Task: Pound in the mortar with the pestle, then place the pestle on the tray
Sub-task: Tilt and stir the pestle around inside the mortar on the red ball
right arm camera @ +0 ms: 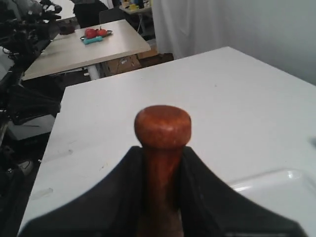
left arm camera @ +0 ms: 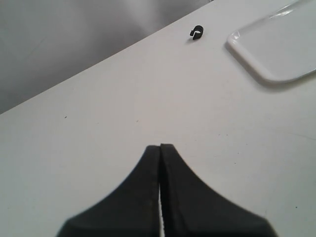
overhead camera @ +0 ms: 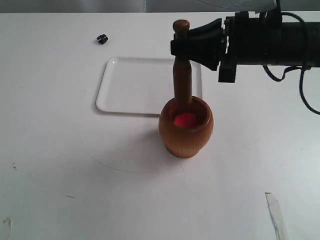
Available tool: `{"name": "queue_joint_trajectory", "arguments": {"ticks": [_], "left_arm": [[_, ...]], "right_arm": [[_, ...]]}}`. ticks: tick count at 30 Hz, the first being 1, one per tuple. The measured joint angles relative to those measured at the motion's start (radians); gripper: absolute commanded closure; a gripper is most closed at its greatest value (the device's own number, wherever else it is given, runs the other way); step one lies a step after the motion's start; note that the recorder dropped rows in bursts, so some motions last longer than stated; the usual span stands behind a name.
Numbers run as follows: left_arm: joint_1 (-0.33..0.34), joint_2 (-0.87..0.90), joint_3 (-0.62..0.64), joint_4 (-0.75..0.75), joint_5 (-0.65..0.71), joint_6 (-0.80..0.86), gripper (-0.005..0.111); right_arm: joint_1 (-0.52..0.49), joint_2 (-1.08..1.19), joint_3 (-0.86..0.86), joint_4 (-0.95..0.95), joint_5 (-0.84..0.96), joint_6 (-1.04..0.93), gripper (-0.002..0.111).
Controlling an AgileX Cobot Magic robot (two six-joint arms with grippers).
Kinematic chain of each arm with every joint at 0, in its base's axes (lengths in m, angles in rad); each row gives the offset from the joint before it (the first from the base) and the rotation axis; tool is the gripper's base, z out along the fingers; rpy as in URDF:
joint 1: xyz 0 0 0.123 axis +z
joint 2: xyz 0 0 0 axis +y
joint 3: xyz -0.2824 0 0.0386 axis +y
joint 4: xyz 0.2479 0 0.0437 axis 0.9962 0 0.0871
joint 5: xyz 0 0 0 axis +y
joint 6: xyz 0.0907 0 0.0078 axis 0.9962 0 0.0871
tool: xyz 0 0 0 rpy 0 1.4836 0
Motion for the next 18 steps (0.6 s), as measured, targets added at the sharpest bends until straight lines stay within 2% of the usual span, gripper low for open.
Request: {"name": "queue_joint_trajectory", "arguments": {"ticks": [3,8,13,18], "left_arm": [[0.000,0.000,0.000,0.000,0.000,0.000,0.107],[0.000,0.000,0.000,0.000,0.000,0.000,0.107],[0.000,0.000,0.000,0.000,0.000,0.000,0.107],[0.000,0.000,0.000,0.000,0.000,0.000,0.107]], "right_arm": [[0.052,0.006,-0.003,-0.051,-0.041,0.000,0.108],[0.118,0.094,-0.003,-0.101,-0.229,0.003,0.108],[0.123,0.084,-0.003,-0.115,-0.236,0.001,0.108],[0.121,-0.032,-0.003,-0.128,-0.226,-0.001,0.108]]}}
